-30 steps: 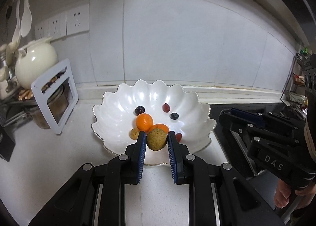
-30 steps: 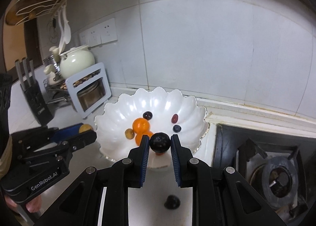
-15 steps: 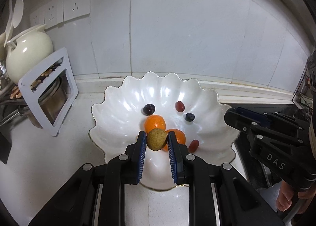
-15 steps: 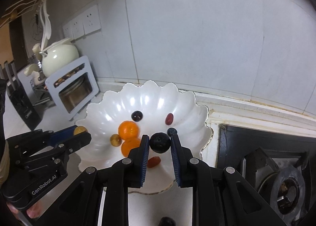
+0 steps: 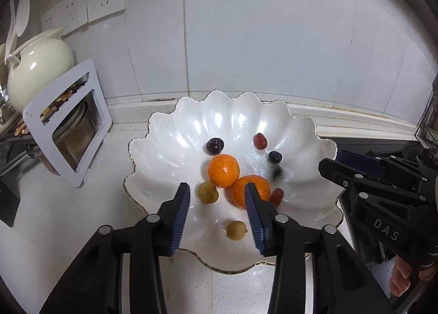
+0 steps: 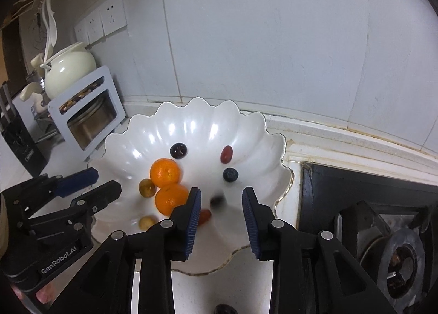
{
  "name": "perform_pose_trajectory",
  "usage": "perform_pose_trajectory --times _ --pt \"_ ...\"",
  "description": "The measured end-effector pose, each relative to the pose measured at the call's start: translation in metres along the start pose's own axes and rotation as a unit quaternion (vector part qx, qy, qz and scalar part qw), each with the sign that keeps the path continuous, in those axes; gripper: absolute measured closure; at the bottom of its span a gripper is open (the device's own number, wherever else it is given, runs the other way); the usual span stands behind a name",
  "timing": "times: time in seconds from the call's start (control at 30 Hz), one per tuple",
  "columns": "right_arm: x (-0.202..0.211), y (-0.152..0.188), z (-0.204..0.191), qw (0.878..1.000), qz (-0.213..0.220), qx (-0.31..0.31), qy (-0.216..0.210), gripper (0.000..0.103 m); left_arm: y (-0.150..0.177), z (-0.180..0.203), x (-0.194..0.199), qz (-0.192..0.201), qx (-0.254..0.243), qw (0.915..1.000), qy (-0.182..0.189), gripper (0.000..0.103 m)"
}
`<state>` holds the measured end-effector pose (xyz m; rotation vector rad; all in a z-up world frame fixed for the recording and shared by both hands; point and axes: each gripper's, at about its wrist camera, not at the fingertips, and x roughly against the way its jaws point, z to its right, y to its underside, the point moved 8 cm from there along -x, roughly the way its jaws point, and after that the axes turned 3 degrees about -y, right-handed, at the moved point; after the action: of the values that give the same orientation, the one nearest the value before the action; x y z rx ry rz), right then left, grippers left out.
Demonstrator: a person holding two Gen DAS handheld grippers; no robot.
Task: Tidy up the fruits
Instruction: 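Open both tools above the bowl to release the tan fruit and plum, then move the right tool back down toward the last dark plum on the counter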
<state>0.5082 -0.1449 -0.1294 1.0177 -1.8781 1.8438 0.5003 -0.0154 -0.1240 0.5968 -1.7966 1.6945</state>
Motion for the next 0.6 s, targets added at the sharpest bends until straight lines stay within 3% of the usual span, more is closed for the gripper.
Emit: perform_pose_trajectory --times 0.27,0.6 --pt "0.027 0.001 -0.004 1.000 0.023 0.009 0.006 0.070 -0.003 -0.002 0.025 0.017 0.000 0.9998 -0.009 0.043" --pt "0.074 0.003 -0.008 0.998 0.060 0.014 0.008 0.069 -0.007 -0.002 0.080 0.065 -0.008 0.9974 -0.029 0.023"
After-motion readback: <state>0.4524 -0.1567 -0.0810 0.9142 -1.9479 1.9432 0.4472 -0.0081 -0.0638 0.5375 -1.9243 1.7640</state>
